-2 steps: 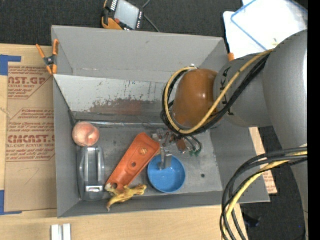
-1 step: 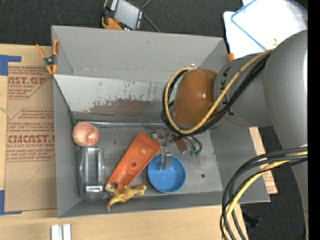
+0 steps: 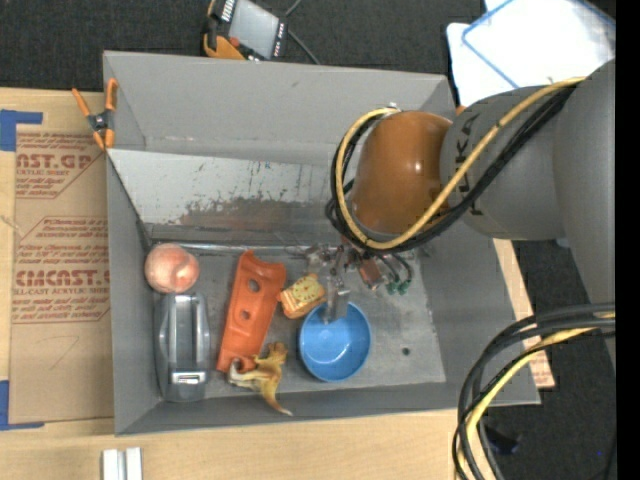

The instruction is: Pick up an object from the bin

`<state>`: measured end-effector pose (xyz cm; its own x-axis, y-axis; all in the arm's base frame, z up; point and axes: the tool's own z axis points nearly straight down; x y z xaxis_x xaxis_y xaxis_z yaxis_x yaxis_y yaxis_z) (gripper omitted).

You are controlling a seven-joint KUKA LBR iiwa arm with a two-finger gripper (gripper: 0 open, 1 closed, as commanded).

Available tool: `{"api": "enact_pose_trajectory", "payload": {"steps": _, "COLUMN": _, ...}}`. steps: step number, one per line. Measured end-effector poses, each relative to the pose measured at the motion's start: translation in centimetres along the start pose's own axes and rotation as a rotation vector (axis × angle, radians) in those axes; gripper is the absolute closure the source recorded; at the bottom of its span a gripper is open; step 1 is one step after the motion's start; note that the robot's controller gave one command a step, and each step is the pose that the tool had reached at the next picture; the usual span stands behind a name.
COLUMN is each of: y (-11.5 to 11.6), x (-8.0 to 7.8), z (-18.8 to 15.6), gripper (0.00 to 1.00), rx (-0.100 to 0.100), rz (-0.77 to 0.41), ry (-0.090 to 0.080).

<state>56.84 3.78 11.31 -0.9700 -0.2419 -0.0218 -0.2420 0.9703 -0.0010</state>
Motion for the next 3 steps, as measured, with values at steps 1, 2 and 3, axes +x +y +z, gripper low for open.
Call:
{"api": "enact_pose_trajectory", "payload": {"steps": 1, "y": -0.1, "x": 0.2, "z": -0.8, "gripper": 1.0, "rx": -0.002, "rz": -0.008, "ry": 0.008}}
{"api": "enact_pose_trajectory", "payload": {"steps": 2, "y": -5.6, "x": 2.1, "z": -7.9, "gripper": 1.0, "rx": 0.002, "rz": 0.025, "ry": 0.001}}
{"api": "enact_pose_trajectory", "payload": {"steps": 3, "y": -2.2, "x": 1.0, "z": -8.6, "gripper": 1.0, "rx": -0.007, "rz": -0.006, "ry": 0.009}}
